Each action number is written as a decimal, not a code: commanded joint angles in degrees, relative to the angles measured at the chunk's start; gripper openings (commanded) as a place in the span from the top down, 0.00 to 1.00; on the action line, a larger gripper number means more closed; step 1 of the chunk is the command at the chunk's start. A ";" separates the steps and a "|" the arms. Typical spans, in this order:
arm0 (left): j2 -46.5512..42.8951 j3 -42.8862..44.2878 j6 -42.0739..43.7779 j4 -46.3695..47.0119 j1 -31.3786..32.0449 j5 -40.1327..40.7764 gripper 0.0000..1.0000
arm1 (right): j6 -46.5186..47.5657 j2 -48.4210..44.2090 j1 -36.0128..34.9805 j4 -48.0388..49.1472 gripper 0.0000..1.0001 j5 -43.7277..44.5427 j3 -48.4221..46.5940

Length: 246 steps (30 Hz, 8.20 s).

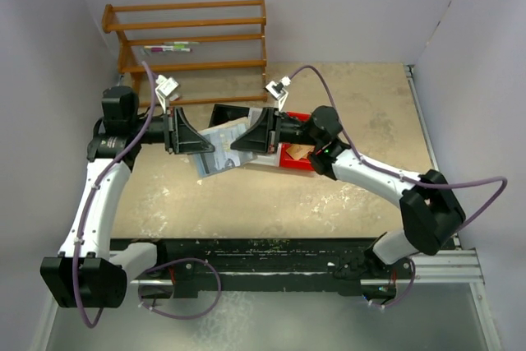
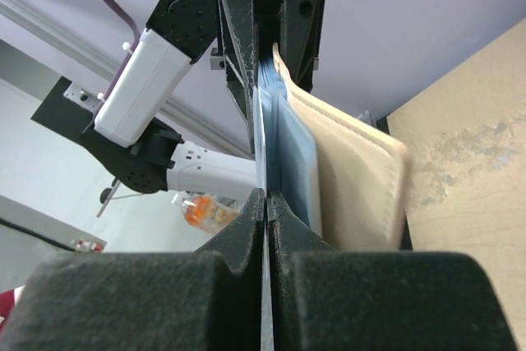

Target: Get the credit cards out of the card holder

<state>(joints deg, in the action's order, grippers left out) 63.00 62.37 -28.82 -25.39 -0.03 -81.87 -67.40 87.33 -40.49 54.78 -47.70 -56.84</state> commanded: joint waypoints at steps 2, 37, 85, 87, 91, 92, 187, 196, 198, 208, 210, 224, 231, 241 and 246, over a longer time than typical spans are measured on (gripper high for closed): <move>0.15 3.80 3.97 -1.51 -0.43 -1.69 0.80 | -0.19 -4.54 3.17 2.21 1.00 -2.25 2.39; 2.43 22.92 42.95 -41.61 -0.41 18.38 0.89 | 14.13 24.86 6.88 -36.94 1.00 34.02 -26.44; 3.31 23.85 43.94 -44.76 -0.41 4.15 0.92 | 27.51 -5.41 4.09 -32.21 0.23 24.18 -14.04; 3.45 23.51 43.94 -44.75 -0.41 3.80 0.92 | 27.73 -8.34 4.49 -30.99 0.18 17.75 -13.18; 3.78 23.31 44.12 -44.86 -0.41 2.44 0.92 | 25.96 -10.86 4.65 -28.27 0.11 8.93 -12.22; 3.79 23.20 44.11 -44.91 -0.41 2.29 0.92 | 24.57 -10.68 4.69 -25.58 0.09 7.46 -12.08; -1.57 18.42 28.66 -29.76 -0.41 19.76 1.00 | 33.51 -17.10 -5.44 -37.28 0.00 33.43 -5.14; -1.24 18.00 29.17 -29.71 -0.41 24.61 1.00 | 42.50 -15.74 -17.67 -41.86 0.00 60.72 -8.62; -1.03 18.00 28.84 -29.56 -0.41 23.82 1.00 | 43.51 -14.28 -19.02 -41.80 0.00 60.87 -9.82; 0.05 18.22 27.19 -29.24 -0.41 20.09 1.00 | 48.69 -9.46 -24.53 -37.65 0.00 67.35 -12.06; 0.27 18.14 26.77 -29.12 -0.41 19.55 1.00 | 49.12 -8.59 -25.20 -37.57 0.00 69.28 -12.62; 0.62 19.23 26.80 -29.63 -0.41 17.32 1.00 | 48.59 -12.39 -25.87 -40.83 0.05 79.00 -8.80; 0.70 20.21 26.18 -29.78 -0.40 14.88 1.00 | 49.82 -16.29 -24.63 -44.07 0.08 83.60 -7.14; 1.36 20.63 25.97 -29.98 -0.41 7.38 1.00 | 47.81 -25.28 -12.90 -53.24 0.16 58.27 -6.56; 1.90 20.27 26.38 -30.55 -0.41 7.30 1.00 | 46.86 -27.78 -10.06 -58.02 0.19 44.69 -12.82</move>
<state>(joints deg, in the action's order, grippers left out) 64.66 80.49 -2.39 -56.73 -0.27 -70.91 -19.16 62.17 -51.75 -0.10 12.01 -63.09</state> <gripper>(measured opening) 0.113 0.826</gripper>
